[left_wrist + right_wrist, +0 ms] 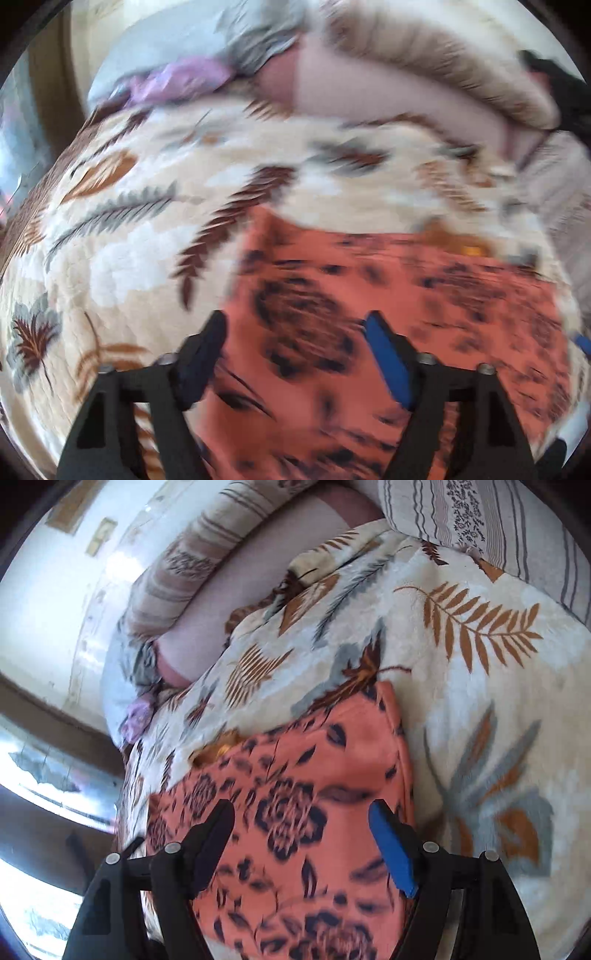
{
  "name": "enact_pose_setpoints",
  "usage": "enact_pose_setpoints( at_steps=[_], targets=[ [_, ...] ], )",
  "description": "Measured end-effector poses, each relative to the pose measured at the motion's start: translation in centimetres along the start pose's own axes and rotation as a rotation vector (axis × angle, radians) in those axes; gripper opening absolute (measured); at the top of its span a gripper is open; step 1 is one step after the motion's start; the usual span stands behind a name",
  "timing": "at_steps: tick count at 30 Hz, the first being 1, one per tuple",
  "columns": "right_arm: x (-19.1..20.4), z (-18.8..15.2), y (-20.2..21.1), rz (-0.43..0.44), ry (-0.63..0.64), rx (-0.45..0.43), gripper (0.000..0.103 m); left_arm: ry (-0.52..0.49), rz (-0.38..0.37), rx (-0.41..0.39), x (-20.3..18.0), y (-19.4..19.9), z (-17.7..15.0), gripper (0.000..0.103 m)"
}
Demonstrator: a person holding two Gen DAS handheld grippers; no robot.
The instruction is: Fold small clothes
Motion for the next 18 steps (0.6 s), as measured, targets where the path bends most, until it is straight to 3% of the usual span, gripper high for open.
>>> enact_pose_setpoints(
  at_steps=[1, 2, 3, 6, 8, 12, 15, 18],
  targets=[
    [0.0, -1.0, 0.5, 0.008, 0.000, 0.007, 0.078, 0.047, 0.031, 0.089, 1.8, -2.4, -0.2, 0.056],
    [-0.1, -1.8, 1.2, 0.016, -0.011, 0.005, 0.078, 0.128, -0.033, 0.123, 2.9, -3.7, -0.1, 0.059],
    [-0.2, -2.9, 1.8, 0.025, -0.031, 0.004, 0.078, 0.183, -0.064, 0.109, 3.5, -3.6, 0.4, 0.060],
    [-0.7, -6.4, 3.6, 0.083, -0.103, 0.016, 0.079, 0.206, 0.015, 0.015, 4.1, -0.5, 1.1, 0.059],
    [-1.4, -8.8, 4.8, 0.118, -0.170, 0.009, 0.086, 0.181, -0.026, -0.052, 2.7, 2.2, 0.5, 0.060],
    [-1.4, -13.7, 3.5, 0.184, -0.313, 0.070, 0.086, 0.076, -0.096, -0.129, -2.5, 6.2, -2.7, 0.072],
    [-1.8, -14.3, 1.6, 0.174, -0.366, 0.058, 0.086, 0.001, -0.137, -0.127, -6.7, 7.0, -5.4, 0.073],
    [-3.4, -12.9, 0.8, 0.153, -0.470, -0.030, 0.087, -0.072, -0.136, -0.096, -10.6, 6.4, -8.1, 0.073]
  ],
)
Point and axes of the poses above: each gripper's, at about its wrist camera, not at the fingertips, and y roughly against the way its jaws point, x to its left, z to its top, the point moved 10 cm from there along -y, roughly the way its jaws point, and after that the axes turned 1 degree about x, right-handed, at the moved point
